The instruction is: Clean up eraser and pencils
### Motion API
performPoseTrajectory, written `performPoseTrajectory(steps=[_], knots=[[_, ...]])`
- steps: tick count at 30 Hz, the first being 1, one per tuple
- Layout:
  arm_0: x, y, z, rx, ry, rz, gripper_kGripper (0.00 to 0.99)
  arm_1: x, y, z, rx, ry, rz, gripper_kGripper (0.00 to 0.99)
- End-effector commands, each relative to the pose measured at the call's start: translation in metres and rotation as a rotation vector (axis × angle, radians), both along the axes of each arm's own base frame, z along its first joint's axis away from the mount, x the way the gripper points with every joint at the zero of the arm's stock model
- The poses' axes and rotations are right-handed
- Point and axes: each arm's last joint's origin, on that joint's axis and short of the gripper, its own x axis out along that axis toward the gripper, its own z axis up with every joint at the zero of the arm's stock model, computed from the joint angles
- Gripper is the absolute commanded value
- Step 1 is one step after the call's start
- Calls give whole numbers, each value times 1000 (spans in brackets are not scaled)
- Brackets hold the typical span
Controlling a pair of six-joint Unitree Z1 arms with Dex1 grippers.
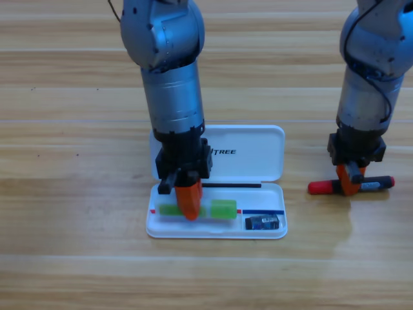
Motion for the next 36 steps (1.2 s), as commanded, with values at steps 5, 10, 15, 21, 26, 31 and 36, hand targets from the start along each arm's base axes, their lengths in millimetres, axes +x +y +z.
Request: performPoseTrajectory(steps=[5,10,15,21,26,31,36], knots=[[1,-9,-29,58,50,-3,0,-49,-14,75,58,-12,-54,0],[1,-9,-31,61,53,-3,0,-63,-6,86,78,-6,-43,0],[1,-9,-30,60,52,-3,0,-65,-1,85,78,-6,-40,0],[1,-9,-31,65,56,3,0,-67,3,86,82,-9,-40,0],[1,-10,-31,64,54,7,0,-69,5,87,82,-11,-37,0],[2,-11,-32,64,53,10,0,-68,7,87,83,-12,-43,0],[3,-11,-35,70,58,23,0,-69,9,88,86,-15,-41,0]])
